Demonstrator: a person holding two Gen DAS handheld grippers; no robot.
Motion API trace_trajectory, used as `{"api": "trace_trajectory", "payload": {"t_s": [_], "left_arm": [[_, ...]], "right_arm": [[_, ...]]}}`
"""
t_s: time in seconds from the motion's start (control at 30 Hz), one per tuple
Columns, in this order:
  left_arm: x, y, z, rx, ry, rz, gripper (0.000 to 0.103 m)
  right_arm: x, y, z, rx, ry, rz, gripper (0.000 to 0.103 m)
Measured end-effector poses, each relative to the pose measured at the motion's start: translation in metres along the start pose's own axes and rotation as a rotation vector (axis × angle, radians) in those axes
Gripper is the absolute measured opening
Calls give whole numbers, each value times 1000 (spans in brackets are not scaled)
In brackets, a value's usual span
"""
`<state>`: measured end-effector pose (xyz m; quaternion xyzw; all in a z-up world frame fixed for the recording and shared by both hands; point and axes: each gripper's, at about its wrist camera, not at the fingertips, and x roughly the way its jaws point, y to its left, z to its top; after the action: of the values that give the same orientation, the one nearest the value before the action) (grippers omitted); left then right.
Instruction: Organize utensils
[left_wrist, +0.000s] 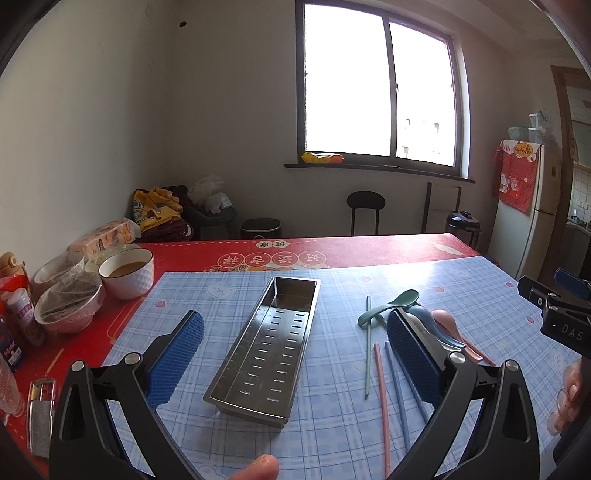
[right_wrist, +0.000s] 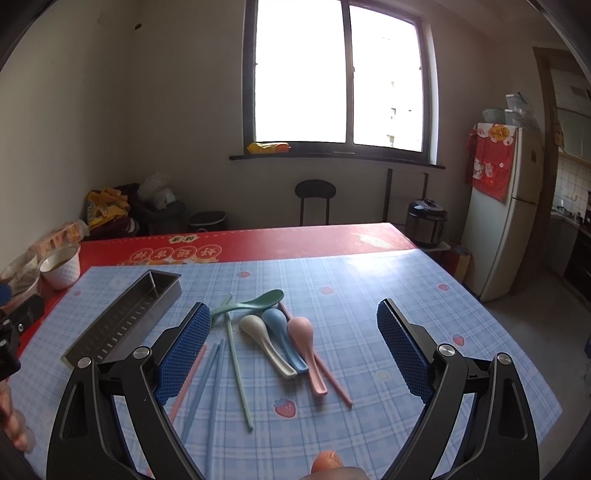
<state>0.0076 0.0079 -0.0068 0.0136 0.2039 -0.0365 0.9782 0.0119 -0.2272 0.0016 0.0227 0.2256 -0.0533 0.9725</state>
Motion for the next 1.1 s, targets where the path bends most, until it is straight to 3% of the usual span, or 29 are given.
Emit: {"api": "trace_trajectory", "payload": {"t_s": [0.17,0.3,0.4,0.57,0.73,0.87,1.1], "left_arm": [[2,-2,-8,-12,-8,-60,97],[10,-3,-15,-30,13,-107,97],[17,-7,-24,-25,31,-149,95],[16,-31,-35,78,1,-190,92],[37,-35,-42,61,97,-263,96],[49,-41,-49,74,141,-265,96],[71,-59,-65,112,221,-316,96]], "right_arm": [[10,-1,-7,1,21,15,88],[24,-1,-17,7,55,114,88],[37,-2,-27,21,89,134,88],[58,-2,-42,10,157,160,88],[74,-8,-54,13,206,152,88],[79,-15,-58,16,186,116,88],[96,-28,-62,79,213,150,89]]}}
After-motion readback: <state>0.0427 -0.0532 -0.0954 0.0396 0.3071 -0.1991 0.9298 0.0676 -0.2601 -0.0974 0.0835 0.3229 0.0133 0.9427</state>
